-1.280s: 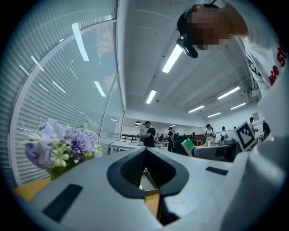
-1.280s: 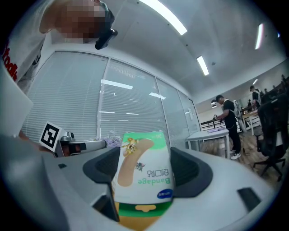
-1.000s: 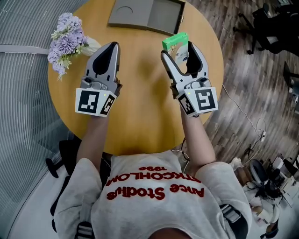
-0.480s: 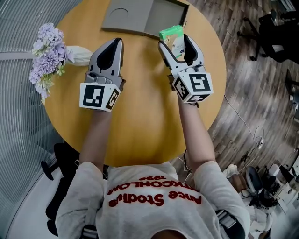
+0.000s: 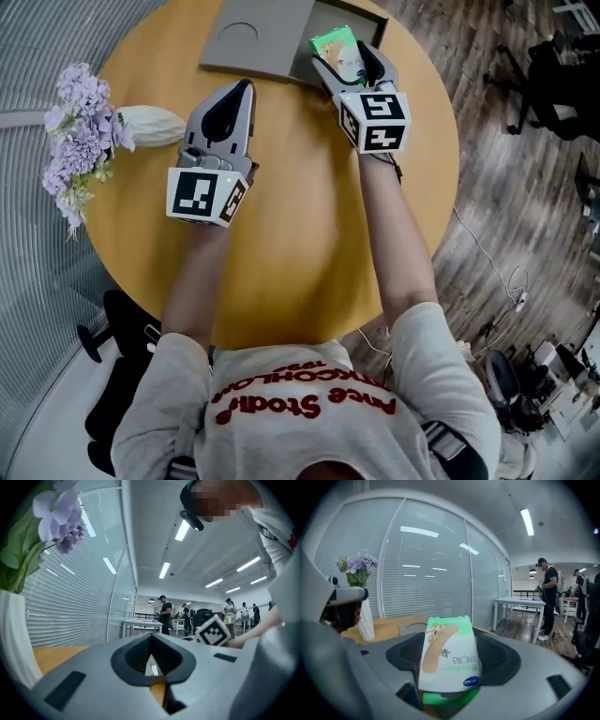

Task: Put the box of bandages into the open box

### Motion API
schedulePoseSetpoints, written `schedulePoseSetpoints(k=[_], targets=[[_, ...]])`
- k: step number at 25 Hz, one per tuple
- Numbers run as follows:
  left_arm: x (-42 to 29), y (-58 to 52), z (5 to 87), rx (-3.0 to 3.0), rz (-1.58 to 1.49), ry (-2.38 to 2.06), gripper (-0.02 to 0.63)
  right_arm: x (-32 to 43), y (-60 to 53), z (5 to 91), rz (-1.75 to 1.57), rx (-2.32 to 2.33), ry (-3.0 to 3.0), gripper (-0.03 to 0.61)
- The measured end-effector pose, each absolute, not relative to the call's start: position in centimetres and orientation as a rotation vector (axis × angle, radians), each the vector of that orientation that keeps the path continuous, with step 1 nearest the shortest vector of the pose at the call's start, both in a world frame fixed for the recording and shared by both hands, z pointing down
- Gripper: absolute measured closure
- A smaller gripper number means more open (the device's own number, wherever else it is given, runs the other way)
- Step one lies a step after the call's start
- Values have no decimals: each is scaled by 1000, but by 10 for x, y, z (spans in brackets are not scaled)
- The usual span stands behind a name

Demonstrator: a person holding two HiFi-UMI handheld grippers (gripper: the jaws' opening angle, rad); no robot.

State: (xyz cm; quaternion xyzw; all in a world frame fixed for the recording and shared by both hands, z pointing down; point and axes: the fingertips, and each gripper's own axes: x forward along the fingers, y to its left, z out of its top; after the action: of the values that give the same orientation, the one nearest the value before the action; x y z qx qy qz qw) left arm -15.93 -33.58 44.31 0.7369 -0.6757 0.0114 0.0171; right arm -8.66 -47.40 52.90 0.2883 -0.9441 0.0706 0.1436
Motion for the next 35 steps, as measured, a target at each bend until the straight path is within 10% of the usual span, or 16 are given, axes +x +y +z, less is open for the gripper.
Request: schedulePoseSetpoints(k=[18,24,35], targets=[[-152,-346,458,2290,66,-2084,611,-104,-469,560,-127,658,-2572,221],[-152,-343,452,2289,54,-2086,611,-77,-460,508,-41,821,-2798,551],[-146,-326,426,2312,30,-2091,611,-38,-416,465,121,915,-2918,568]])
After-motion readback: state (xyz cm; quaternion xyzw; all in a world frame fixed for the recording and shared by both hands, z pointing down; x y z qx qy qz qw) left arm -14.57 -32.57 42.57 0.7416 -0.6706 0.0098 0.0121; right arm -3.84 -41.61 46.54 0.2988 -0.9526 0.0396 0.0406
